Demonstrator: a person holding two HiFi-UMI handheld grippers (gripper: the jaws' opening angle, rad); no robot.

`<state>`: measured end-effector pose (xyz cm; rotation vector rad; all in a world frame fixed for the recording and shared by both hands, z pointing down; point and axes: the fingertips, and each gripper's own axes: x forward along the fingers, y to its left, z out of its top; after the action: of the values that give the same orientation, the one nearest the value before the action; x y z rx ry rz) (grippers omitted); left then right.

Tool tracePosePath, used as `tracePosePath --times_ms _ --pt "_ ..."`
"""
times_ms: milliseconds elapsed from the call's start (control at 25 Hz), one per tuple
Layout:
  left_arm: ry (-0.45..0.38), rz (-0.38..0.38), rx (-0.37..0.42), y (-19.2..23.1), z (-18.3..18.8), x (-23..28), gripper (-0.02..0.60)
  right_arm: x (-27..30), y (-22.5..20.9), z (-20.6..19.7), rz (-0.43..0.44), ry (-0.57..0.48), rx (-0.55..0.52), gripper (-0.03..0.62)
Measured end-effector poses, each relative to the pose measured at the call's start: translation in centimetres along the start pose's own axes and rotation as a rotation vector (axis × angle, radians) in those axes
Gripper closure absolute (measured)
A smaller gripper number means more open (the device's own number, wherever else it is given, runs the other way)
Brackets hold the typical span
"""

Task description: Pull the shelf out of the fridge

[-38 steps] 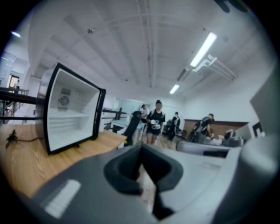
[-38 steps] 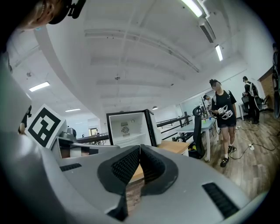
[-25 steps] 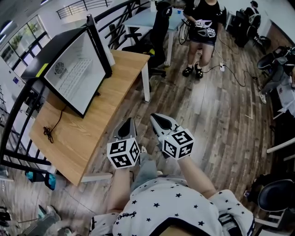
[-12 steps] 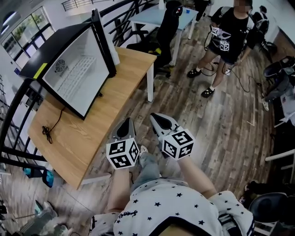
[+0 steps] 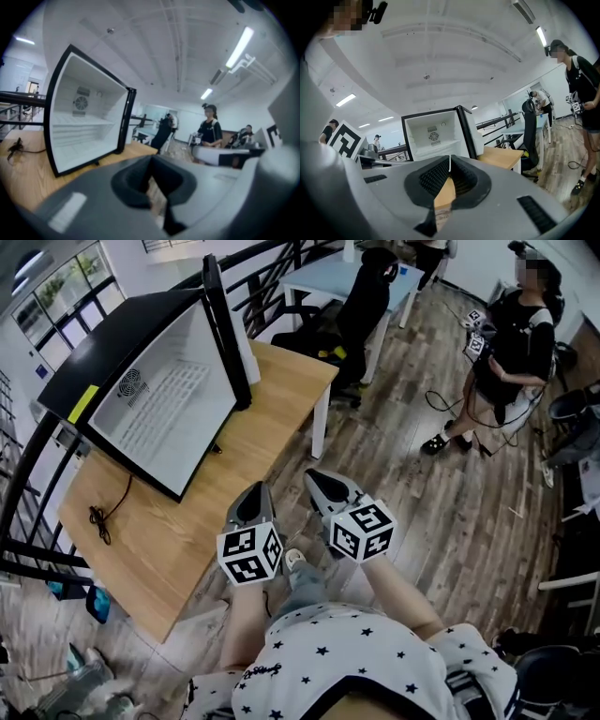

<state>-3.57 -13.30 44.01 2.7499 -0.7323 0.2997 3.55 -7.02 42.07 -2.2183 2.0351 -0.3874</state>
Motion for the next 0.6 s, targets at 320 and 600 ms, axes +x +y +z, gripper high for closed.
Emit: tracePosePath --times_ms 320,600 --pt "-0.010 0.063 -0.032 5.4 3.1 4.0 0.574 7.5 -1.1 2.6 0.041 0.024 -0.012 0.571" --pt "-0.020 0.136 -0.057 9.4 4.3 7.4 0.574 13.1 -2.0 3.7 0.108 0.033 0.000 0.571"
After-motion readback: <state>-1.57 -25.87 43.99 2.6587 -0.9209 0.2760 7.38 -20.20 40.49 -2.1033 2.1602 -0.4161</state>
